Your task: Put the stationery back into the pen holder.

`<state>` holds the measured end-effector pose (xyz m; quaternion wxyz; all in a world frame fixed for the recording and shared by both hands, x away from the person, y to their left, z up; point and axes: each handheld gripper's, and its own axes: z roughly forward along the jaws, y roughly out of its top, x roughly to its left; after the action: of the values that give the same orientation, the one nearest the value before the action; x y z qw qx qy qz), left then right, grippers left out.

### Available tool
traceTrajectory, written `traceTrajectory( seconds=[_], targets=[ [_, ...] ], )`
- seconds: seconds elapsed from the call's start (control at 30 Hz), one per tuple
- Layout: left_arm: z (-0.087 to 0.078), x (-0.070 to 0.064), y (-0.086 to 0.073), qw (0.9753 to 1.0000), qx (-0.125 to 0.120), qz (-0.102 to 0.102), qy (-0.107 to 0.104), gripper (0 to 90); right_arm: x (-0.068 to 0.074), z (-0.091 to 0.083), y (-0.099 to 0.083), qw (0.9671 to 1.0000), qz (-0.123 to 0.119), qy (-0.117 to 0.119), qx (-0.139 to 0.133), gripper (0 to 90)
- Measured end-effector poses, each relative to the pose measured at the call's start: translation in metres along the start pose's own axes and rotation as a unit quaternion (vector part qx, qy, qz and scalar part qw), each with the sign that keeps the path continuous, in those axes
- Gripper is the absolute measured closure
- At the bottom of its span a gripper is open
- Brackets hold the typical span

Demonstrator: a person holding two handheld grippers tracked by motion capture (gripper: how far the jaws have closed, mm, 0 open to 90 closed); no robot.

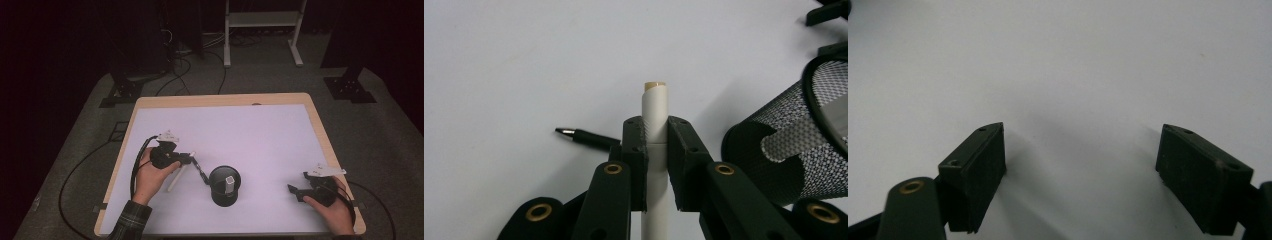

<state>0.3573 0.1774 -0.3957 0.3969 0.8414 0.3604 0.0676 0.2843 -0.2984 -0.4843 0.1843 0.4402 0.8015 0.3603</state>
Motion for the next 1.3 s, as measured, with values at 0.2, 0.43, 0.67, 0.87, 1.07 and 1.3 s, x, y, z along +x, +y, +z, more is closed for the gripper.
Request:
traceTrajectory(
  seconds=[0.2,0.43,0.67,0.87,1.07,1.3],
  targets=[
    [-0.007,-0.002,0.002,0.9991,-0.041,0.008,-0.009,78.9,0.000,0.000,0.000,1.0000,0.001,0.000,0.000,18.8],
    [-0.015,-0.009,0.005,0.9962,-0.082,0.021,-0.023,78.9,0.000,0.000,0.000,1.0000,0.001,0.000,0.000,18.9],
    [-0.023,-0.016,0.009,0.9929,-0.111,0.032,-0.030,78.9,0.000,0.000,0.000,1.0000,0.001,0.000,0.000,18.8],
    [-0.030,-0.022,0.013,0.9901,-0.131,0.037,-0.036,78.9,0.000,0.000,0.000,1.0000,0.000,0.000,0.000,18.9],
    [-0.036,-0.030,0.018,0.9871,-0.146,0.044,-0.047,78.9,0.000,0.000,0.000,1.0000,0.000,0.000,0.000,18.9],
    [-0.042,-0.039,0.026,0.9833,-0.162,0.057,-0.059,78.9,0.000,0.000,0.000,1.0000,0.000,0.000,0.000,18.8]
  ],
)
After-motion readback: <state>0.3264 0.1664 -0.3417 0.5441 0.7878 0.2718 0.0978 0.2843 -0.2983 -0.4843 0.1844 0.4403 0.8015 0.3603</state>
